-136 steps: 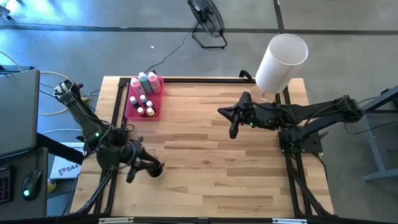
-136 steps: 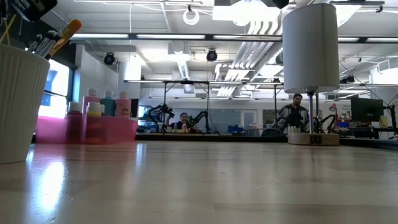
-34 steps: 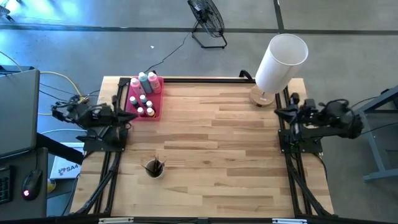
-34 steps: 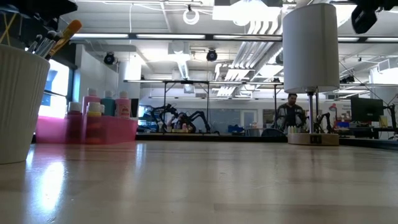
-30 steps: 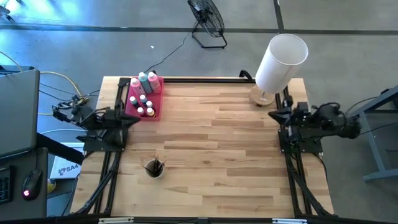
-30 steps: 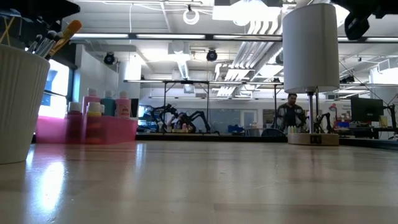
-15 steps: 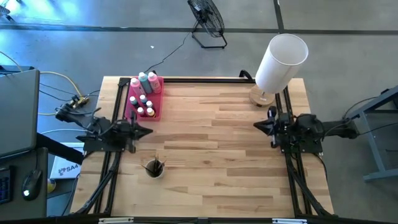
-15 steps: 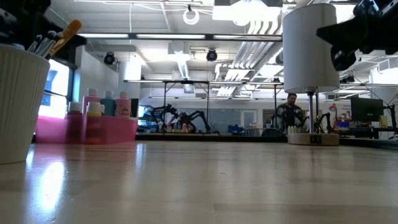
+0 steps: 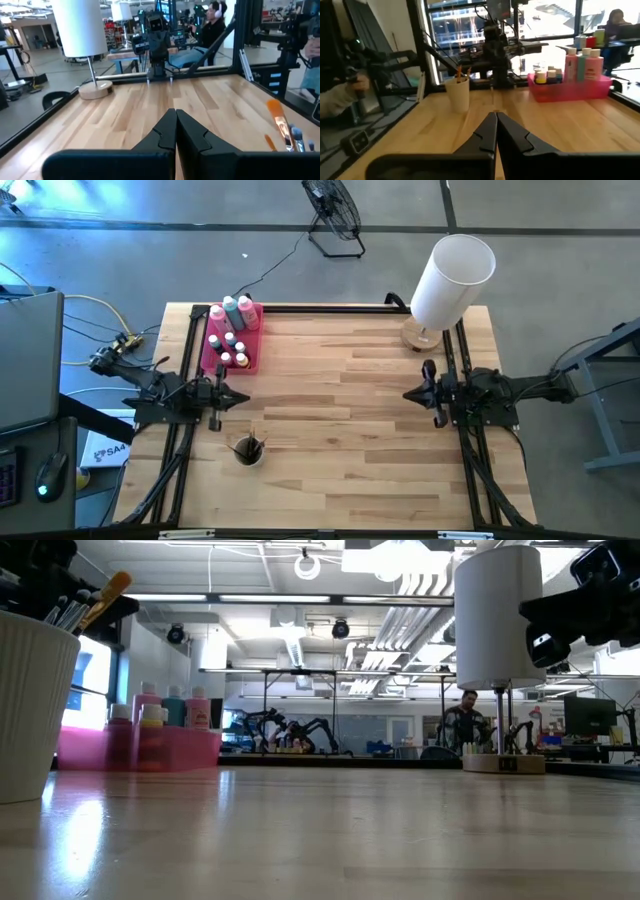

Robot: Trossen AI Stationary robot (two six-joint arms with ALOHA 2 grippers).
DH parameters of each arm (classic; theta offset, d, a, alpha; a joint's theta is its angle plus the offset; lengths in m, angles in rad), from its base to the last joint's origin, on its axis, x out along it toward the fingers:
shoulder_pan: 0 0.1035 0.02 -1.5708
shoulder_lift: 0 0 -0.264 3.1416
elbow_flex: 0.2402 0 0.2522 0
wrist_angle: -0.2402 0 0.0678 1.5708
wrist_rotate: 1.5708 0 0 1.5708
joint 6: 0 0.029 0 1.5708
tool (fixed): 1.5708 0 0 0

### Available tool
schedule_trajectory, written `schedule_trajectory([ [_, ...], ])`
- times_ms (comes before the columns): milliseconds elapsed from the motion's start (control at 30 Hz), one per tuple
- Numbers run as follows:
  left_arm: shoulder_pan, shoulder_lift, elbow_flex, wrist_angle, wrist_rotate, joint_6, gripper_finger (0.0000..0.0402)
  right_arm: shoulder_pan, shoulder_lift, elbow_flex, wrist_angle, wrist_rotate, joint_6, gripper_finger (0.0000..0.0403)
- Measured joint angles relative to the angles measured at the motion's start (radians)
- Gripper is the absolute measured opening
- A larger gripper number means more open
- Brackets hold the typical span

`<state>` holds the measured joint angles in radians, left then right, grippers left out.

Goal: Pick & Place Paint Supplies
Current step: Return to Home Position

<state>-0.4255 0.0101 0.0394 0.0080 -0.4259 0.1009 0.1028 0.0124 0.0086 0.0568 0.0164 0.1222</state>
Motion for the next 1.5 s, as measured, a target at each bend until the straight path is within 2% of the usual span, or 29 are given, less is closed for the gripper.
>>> schedule_trajectory([
  [133, 0.000, 0.000, 0.000, -0.004, -0.001, 0.012, 0.0000, 0.000, 0.002, 0.000, -0.002, 0.010, -0.023, 0.0002],
  [367, 0.000, 0.000, -0.002, 0.003, -0.060, 0.029, 0.0000, 0.000, 0.002, 0.000, 0.001, 0.036, -0.045, 0.0002],
  [1500, 0.000, 0.000, -0.003, 0.005, -0.054, 0.026, 0.0000, 0.000, 0.003, -0.002, 0.000, 0.033, -0.045, 0.0002],
])
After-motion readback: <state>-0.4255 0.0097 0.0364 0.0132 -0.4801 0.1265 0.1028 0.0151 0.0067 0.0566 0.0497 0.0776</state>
